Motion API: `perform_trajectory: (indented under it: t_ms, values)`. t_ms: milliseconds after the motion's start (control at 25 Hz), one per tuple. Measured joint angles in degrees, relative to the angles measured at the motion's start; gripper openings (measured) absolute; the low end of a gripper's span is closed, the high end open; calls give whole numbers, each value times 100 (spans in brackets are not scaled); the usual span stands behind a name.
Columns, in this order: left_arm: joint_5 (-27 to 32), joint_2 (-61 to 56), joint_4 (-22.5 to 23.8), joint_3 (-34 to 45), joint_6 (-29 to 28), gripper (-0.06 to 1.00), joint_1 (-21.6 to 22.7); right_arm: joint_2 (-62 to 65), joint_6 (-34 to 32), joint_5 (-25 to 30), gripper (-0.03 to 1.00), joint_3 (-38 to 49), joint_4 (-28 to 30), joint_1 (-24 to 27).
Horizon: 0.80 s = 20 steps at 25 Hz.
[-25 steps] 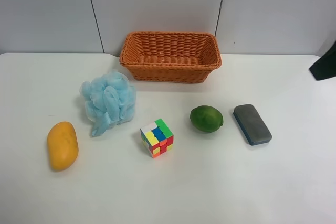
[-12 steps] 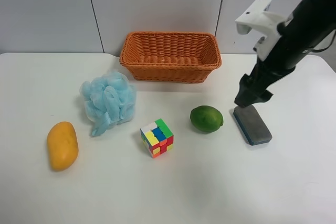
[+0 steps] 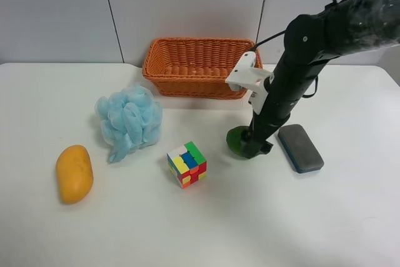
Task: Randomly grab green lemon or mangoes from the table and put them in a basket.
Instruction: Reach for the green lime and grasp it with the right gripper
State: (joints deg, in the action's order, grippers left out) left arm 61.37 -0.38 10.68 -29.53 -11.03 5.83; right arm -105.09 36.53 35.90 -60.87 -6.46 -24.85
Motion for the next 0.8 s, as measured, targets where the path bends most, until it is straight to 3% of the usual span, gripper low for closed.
perform_trajectory:
  t_ms: [160, 480, 520, 600, 800]
  values:
    - [0, 0, 0, 0, 0, 99, 0, -274, 0, -271, 99, 0, 6, -46]
    - [0, 0, 0, 0, 0, 99, 0, -524, 0, -408, 88, 0, -8, -46]
    - [0, 0, 0, 0, 0, 99, 0, -524, 0, -415, 85, 0, -8, -46]
    - [0, 0, 0, 0, 0, 99, 0, -524, 0, -443, 67, 0, -8, -46]
    - [0, 0, 0, 0, 0, 99, 0, -524, 0, -450, 65, -7, -9, -46]
